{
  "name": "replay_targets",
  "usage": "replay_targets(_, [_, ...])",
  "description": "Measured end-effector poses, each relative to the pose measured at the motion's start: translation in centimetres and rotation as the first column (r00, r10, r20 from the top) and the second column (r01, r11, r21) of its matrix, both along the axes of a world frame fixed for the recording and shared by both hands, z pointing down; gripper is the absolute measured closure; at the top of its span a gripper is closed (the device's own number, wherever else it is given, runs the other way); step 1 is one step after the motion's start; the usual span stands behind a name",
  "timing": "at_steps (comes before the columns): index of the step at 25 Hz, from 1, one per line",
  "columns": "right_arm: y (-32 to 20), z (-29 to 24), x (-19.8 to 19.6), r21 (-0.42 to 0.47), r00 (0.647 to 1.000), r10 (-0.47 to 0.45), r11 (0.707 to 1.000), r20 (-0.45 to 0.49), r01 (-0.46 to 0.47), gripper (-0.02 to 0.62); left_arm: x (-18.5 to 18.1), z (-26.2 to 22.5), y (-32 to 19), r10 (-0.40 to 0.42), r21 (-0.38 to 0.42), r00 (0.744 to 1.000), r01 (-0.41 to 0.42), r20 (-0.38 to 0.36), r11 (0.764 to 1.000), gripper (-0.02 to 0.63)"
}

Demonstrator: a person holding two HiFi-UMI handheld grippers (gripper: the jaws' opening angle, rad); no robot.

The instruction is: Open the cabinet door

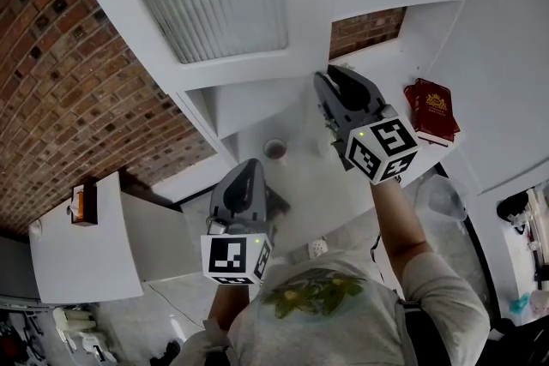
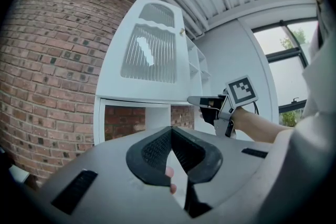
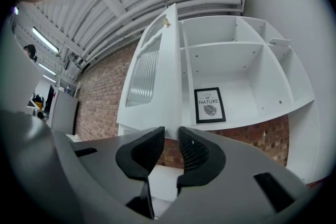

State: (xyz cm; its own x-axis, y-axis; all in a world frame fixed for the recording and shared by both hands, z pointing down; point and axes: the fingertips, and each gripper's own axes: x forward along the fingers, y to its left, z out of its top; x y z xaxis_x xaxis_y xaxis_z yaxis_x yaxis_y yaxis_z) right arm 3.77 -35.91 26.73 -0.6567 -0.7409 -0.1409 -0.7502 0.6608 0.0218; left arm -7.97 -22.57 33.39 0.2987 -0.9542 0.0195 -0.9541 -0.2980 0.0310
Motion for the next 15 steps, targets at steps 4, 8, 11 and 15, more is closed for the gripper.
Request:
replay_targets(4, [0.9, 0.0, 0.0, 0.003, 1.000, 0.011, 1.000, 0.005, -0.011, 0.503, -0.1, -0.1, 0.6, 0.011, 0.000, 1.000, -0.011, 0.003, 1.000, 0.596])
replay_targets(8, [2.0, -0.1, 0.2, 0.011, 1.000, 0.023, 1.000, 0.005, -0.023, 0.509, 0.1, -0.1, 1.2, 0.027, -0.003, 1.000, -0.027, 0.003, 1.000, 0.595])
replay_targets(11, [2.8, -0.1, 0.2, 0.018, 0.999, 0.036, 0.999, 0.000, -0.036, 0.512, 0.3, -0.1, 1.6, 0.041, -0.002, 0.999, -0.041, 0.003, 0.999, 0.595])
replay_targets(15, [3.7, -0.1, 0.2, 0.030, 0.998, 0.059, 0.998, -0.008, -0.058, 0.514, 0.5, -0.2, 2.0, 0.055, 0.002, 0.998, -0.055, 0.005, 0.998, 0.596])
